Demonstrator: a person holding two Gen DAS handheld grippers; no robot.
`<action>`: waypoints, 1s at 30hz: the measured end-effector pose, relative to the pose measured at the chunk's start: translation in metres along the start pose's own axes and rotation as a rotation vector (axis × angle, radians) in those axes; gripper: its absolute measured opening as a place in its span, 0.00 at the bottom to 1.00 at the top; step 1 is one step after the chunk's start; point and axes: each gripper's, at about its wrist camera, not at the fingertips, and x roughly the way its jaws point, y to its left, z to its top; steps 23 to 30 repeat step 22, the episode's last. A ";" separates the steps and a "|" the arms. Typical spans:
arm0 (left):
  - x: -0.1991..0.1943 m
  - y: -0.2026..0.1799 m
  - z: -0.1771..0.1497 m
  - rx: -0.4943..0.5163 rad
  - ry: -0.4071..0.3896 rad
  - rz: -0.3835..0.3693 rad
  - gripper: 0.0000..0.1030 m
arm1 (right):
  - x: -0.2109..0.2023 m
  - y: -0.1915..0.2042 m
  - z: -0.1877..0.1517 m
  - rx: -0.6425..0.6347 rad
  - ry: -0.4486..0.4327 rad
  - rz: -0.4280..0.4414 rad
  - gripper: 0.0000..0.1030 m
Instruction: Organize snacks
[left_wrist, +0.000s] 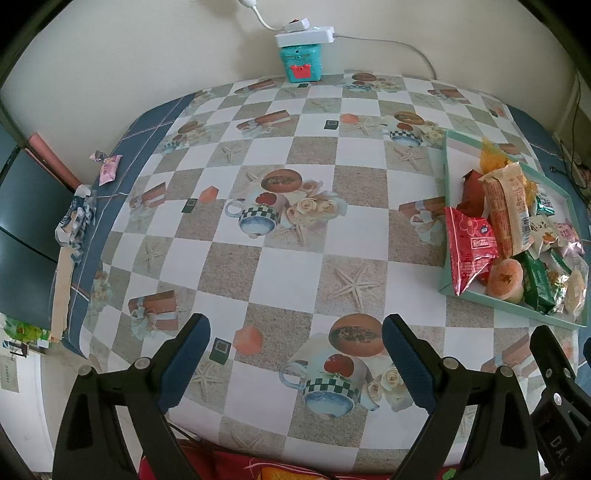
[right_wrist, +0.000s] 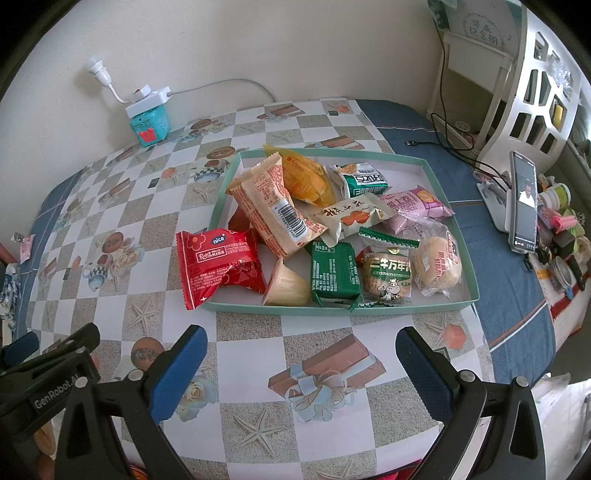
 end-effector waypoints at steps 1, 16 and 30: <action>0.000 0.000 0.000 0.000 0.000 0.000 0.92 | 0.000 0.000 0.000 0.000 0.000 0.000 1.00; 0.000 0.001 0.000 -0.002 -0.001 0.000 0.92 | 0.000 0.000 0.000 0.000 0.001 0.001 1.00; -0.003 -0.003 0.001 0.002 -0.014 0.006 0.92 | 0.001 0.000 -0.001 -0.001 0.002 0.002 1.00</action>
